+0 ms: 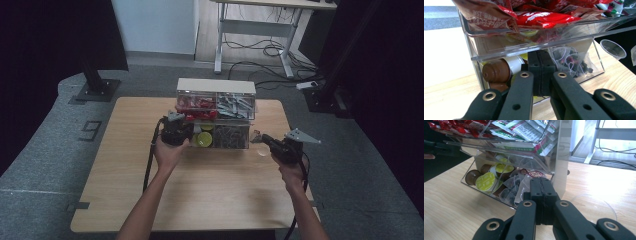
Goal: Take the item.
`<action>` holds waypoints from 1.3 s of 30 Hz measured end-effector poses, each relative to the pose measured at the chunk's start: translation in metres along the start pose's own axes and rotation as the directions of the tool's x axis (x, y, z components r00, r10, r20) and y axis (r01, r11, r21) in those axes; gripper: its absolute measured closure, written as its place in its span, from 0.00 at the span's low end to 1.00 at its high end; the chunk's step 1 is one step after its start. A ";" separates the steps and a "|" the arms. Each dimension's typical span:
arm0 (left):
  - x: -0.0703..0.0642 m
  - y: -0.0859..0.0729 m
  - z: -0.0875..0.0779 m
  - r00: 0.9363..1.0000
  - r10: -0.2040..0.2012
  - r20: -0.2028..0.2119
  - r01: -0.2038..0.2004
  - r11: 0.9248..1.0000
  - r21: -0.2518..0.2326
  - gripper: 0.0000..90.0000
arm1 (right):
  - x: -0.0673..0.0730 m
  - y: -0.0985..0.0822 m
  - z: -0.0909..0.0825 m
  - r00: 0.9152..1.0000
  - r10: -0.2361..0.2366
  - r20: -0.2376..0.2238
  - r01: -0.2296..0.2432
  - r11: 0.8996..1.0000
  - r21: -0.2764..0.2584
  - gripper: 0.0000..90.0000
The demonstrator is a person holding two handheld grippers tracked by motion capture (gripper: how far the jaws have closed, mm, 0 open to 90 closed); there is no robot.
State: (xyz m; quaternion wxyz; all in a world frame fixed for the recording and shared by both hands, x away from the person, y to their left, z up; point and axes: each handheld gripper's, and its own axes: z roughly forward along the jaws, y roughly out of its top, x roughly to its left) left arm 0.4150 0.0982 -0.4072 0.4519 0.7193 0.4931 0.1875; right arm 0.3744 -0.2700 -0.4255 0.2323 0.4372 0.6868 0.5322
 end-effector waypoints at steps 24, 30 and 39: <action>0.000 0.000 0.000 1.000 0.003 -0.002 -0.003 1.000 0.007 0.99 | -0.020 0.009 0.000 0.998 0.013 0.061 -0.014 1.000 0.003 0.99; 0.000 0.000 0.000 1.000 0.004 -0.003 -0.004 1.000 0.008 0.99 | -0.025 0.009 0.000 0.997 0.020 0.073 -0.020 1.000 0.002 0.99; -0.001 0.000 0.001 1.000 0.005 -0.006 -0.005 1.000 0.006 0.99 | -0.033 0.010 0.002 0.995 0.006 0.104 -0.007 1.000 0.010 0.99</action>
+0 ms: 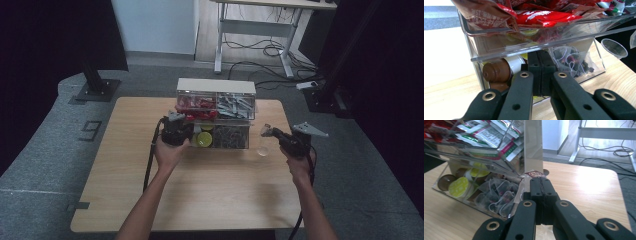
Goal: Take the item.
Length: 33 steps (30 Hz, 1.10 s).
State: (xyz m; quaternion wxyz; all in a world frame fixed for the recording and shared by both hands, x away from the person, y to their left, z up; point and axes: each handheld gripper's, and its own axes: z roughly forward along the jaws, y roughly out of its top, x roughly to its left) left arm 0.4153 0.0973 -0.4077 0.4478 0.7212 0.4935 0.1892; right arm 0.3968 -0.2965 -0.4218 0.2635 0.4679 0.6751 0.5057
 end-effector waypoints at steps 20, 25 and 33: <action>-0.002 -0.001 0.002 1.000 0.005 0.004 -0.005 1.000 0.003 0.99 | -0.019 0.000 0.009 0.999 0.018 0.042 -0.019 1.000 0.022 0.99; -0.002 -0.001 0.002 1.000 0.005 0.004 -0.005 1.000 0.003 0.99 | -0.020 -0.001 0.012 0.999 0.019 0.043 -0.020 0.999 0.026 0.99; -0.002 -0.002 0.004 1.000 0.004 0.008 -0.004 1.000 0.011 0.99 | -0.023 -0.005 0.024 0.999 0.003 0.042 -0.006 0.998 0.065 0.84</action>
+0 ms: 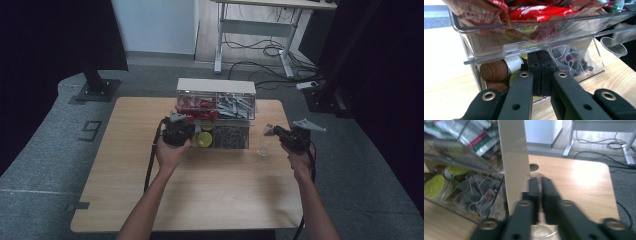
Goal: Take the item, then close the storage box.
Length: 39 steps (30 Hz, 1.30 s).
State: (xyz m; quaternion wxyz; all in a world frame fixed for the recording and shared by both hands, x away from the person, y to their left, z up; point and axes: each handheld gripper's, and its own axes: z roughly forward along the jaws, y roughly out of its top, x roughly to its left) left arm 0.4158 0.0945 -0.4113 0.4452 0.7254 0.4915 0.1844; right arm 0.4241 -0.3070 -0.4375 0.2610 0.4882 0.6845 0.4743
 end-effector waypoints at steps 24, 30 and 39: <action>0.001 -0.004 0.001 1.000 -0.006 -0.002 0.006 1.000 -0.001 0.99 | 0.011 -0.035 -0.027 0.999 0.024 -0.025 -0.025 0.998 -0.064 0.69; 0.000 -0.005 0.002 1.000 -0.001 -0.001 0.001 1.000 0.002 0.99 | 0.024 -0.051 -0.039 0.997 0.025 -0.069 -0.030 0.997 -0.072 0.68; 0.001 -0.010 0.004 1.000 -0.010 -0.003 0.010 1.000 0.009 0.99 | 0.040 -0.074 -0.051 0.993 0.035 -0.116 -0.042 0.997 -0.060 0.67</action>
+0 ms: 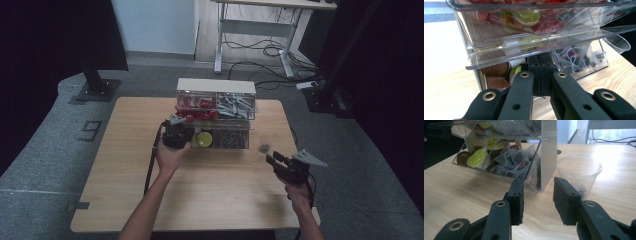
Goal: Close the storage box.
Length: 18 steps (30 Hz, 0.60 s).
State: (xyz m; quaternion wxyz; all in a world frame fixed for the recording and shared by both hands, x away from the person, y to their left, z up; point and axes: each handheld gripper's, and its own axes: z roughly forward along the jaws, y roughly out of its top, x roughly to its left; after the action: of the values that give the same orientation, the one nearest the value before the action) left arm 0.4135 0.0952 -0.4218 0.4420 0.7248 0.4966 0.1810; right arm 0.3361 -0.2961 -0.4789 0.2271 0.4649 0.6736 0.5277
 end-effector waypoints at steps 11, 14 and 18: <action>0.000 -0.005 0.001 1.000 -0.003 -0.001 0.003 1.000 0.003 1.00 | 0.007 -0.032 0.001 0.999 0.027 -0.025 -0.026 0.999 0.037 0.67; 0.001 -0.006 0.001 1.000 -0.007 -0.002 0.007 1.000 0.005 1.00 | 0.008 -0.039 0.001 0.999 0.012 -0.034 -0.010 0.998 0.058 0.67; 0.001 -0.008 0.001 1.000 -0.005 -0.003 0.005 1.000 0.006 1.00 | 0.009 -0.046 0.000 0.999 -0.005 -0.046 0.008 0.997 0.071 0.67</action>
State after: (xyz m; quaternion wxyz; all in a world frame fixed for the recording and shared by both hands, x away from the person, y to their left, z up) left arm 0.4103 0.0970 -0.4291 0.4396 0.7247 0.4993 0.1796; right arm 0.3140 -0.2888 -0.5194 0.1966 0.4582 0.6985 0.5133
